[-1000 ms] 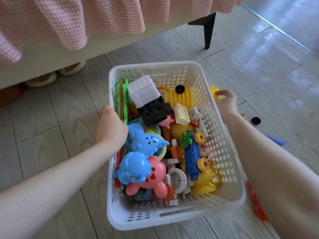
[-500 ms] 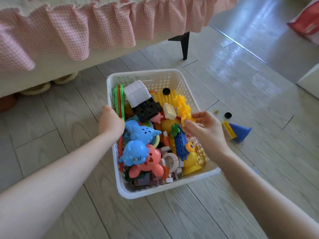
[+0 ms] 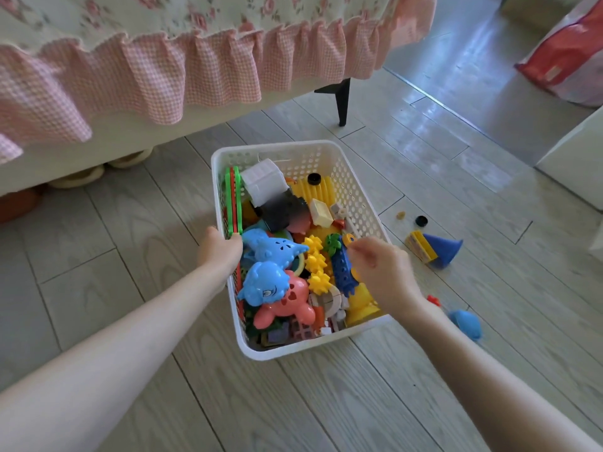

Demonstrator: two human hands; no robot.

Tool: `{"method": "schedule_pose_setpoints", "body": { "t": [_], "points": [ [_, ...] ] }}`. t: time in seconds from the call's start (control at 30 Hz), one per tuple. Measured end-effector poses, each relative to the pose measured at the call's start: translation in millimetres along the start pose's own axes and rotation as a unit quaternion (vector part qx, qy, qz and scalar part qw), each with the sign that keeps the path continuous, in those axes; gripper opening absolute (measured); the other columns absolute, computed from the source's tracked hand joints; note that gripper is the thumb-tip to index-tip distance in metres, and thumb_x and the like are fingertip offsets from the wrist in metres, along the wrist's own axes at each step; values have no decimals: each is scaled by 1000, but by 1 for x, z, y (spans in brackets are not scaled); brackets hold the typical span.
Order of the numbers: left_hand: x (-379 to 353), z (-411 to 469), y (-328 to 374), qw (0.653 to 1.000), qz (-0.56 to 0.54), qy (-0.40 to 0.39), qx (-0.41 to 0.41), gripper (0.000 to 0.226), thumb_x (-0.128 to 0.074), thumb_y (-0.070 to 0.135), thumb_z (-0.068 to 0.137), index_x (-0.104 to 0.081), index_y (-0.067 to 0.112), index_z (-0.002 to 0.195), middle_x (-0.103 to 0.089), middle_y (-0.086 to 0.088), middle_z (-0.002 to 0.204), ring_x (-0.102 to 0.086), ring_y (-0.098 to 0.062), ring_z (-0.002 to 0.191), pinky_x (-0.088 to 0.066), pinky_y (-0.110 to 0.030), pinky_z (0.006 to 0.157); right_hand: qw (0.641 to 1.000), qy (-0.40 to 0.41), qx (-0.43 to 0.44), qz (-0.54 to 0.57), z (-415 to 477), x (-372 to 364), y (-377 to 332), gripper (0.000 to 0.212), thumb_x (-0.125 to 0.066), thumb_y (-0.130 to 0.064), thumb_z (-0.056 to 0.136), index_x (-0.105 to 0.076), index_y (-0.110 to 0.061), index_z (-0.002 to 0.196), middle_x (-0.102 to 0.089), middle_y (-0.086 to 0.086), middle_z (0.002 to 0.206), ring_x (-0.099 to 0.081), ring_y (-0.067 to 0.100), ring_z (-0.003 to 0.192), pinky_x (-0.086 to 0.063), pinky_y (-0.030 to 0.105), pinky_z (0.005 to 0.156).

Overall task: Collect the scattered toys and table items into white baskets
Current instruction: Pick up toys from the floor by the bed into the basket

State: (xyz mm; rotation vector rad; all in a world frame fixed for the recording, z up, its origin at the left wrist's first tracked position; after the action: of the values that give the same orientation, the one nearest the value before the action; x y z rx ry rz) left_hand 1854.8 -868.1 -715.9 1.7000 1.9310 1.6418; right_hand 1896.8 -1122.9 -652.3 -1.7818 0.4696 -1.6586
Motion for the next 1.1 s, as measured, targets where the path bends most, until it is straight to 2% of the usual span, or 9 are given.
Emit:
{"method": "schedule_pose_setpoints", "body": {
  "t": [0.1, 0.2, 0.33, 0.47, 0.67, 0.8, 0.93, 1.0, 1.1],
  "points": [
    [-1, 0, 0, 1000, -13, -2, 4, 42, -44, 11, 91, -37, 3, 131, -51, -18, 127, -52, -32, 105, -41, -35, 76, 993, 113, -16, -23, 10, 27, 20, 18, -59, -13, 88, -65, -8, 104, -63, 5, 95, -59, 22, 92, -40, 25, 76],
    [-2, 1, -2, 1000, -1, 1, 8, 46, -39, 2, 89, -34, 3, 135, -46, -18, 134, -50, -33, 112, -45, -41, 87, 993, 50, -85, -60, 19, 19, 49, 28, -57, -16, 89, -57, -6, 116, -60, 6, 104, -55, 22, 97, -37, 22, 74],
    [-4, 6, 0, 1000, 6, 9, -5, 40, -40, 0, 88, -42, 3, 128, -51, -20, 128, -52, -35, 109, -47, -42, 88, 996, 17, -87, -24, 17, 13, 59, 12, -49, -6, 91, -59, -9, 94, -54, -5, 77, -51, 16, 77, -35, 18, 56],
    [-12, -4, 9, 999, 20, 16, -35, 32, -41, -3, 86, -49, 1, 117, -56, -21, 114, -51, -31, 89, -43, -36, 70, 997, 40, -71, -6, -5, 27, 70, 11, -51, -6, 90, -61, -4, 91, -59, 1, 79, -50, 11, 68, -37, 13, 56],
    [-47, -39, 13, 998, -4, -13, -57, 33, -37, 0, 90, -47, 4, 121, -57, -21, 113, -56, -34, 91, -49, -41, 75, 993, 75, -94, 22, -35, 57, 99, 9, -53, -10, 90, -62, -11, 88, -55, -14, 70, -51, 0, 64, -39, 8, 53],
    [-58, -49, 13, 998, 16, -13, -59, 30, -35, -2, 90, -43, -1, 119, -54, -24, 113, -53, -34, 88, -46, -41, 68, 993, 57, -100, 35, -39, 65, 114, 7, -58, -13, 89, -63, -17, 87, -59, -15, 71, -57, 2, 66, -45, 16, 57],
    [-53, -50, 26, 991, 78, -9, -110, 20, -43, 4, 90, -41, -2, 109, -53, -21, 93, -48, -27, 67, -35, -31, 52, 991, 91, -85, 52, -22, 78, 127, 15, -57, -20, 89, -63, -21, 76, -64, -6, 68, -62, 9, 63, -50, 20, 57],
    [-49, -46, 41, 986, 89, 1, -140, 15, -45, 7, 91, -40, 1, 103, -51, -14, 82, -46, -22, 61, -32, -29, 48, 989, 113, -91, 7, -1, 84, 137, 15, -54, -18, 91, -65, -10, 84, -66, 7, 78, -61, 23, 73, -49, 33, 66],
    [-49, -32, 63, 982, 111, 30, -150, 19, -44, 6, 90, -41, -3, 106, -47, -13, 84, -40, -19, 61, -26, -27, 46, 982, 66, -124, -125, 41, 79, 162, 26, -55, -21, 91, -62, -8, 113, -58, 13, 118, -51, 30, 110, -39, 34, 87]
  ]
}}
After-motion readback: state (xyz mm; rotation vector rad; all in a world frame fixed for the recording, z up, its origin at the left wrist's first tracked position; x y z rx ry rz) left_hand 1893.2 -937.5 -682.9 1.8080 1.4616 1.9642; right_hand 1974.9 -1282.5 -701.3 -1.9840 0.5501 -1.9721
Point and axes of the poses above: each hand's wrist, its own z-axis towards the middle knuckle, its own x-axis out of the back of the hand, y = z × x, the point moved 6 cm from there along z, towards the middle knuckle
